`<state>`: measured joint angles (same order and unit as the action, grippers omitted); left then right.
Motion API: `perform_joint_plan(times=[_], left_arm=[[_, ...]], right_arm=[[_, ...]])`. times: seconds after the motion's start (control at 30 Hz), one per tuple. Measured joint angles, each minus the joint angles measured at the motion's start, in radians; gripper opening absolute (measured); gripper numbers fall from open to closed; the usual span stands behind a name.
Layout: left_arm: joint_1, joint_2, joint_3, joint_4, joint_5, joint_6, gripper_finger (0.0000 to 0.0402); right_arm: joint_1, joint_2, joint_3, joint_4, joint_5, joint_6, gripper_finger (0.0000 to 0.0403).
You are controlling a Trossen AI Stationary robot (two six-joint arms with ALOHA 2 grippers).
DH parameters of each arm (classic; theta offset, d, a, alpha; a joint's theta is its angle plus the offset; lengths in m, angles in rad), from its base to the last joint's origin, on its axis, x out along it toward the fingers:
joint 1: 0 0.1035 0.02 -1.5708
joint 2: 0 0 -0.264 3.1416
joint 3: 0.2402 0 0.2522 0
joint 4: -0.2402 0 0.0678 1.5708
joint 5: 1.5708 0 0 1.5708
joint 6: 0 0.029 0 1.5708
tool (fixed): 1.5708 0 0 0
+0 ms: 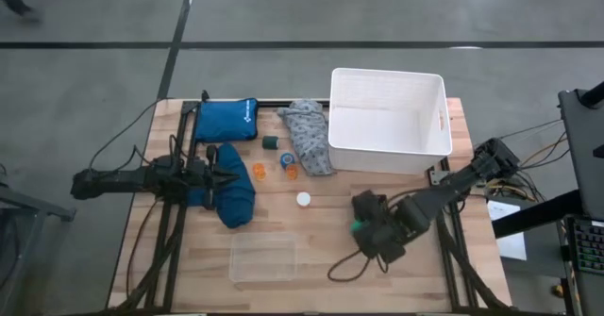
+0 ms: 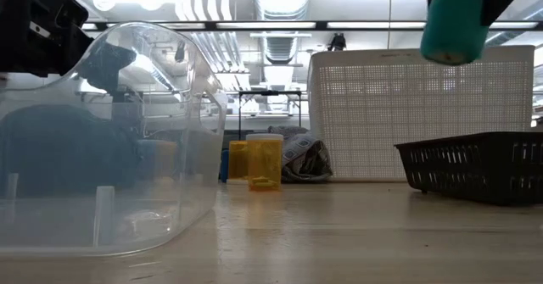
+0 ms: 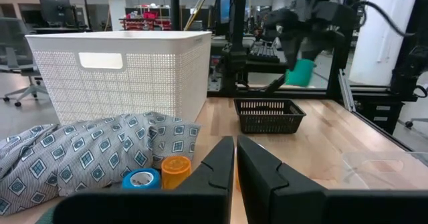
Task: Pick & place medical supplies in basket/bin
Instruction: Put the bottom green bandage into the black bin
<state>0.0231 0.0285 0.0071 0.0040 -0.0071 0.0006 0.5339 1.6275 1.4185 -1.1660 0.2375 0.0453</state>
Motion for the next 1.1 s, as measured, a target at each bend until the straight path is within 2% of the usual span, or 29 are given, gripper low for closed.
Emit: perform_joint_plan(times=[0.23, 0.47, 0.6, 0.83, 1.1], left_arm=[[0.0, 0.0, 0.0, 0.0, 0.0, 0.0, 0.0026], [0.0, 0.0, 0.0, 0.0, 0.0, 0.0, 0.0026], [0.0, 0.0, 0.0, 0.0, 0.0, 0.0, 0.0026], [0.0, 0.0, 0.0, 0.0, 0.0, 0.0, 0.0026], [0.0, 0.0, 0.0, 0.0, 0.0, -0.003, 0.0026]], right_arm=[[-0.062, -0.006, -0.022, -0.076, -0.002, 0.076, 0.0187], [-0.067, -0.043, -0.128, -0.069, -0.014, 0.182, 0.0187], [-0.067, -0.078, -0.215, 0.01, -0.061, 0.231, 0.0187], [-0.072, -0.178, -0.37, 0.142, -0.055, 0.293, 0.0187], [-0.117, -0.26, -0.475, 0.235, -0.051, 0.325, 0.0187]])
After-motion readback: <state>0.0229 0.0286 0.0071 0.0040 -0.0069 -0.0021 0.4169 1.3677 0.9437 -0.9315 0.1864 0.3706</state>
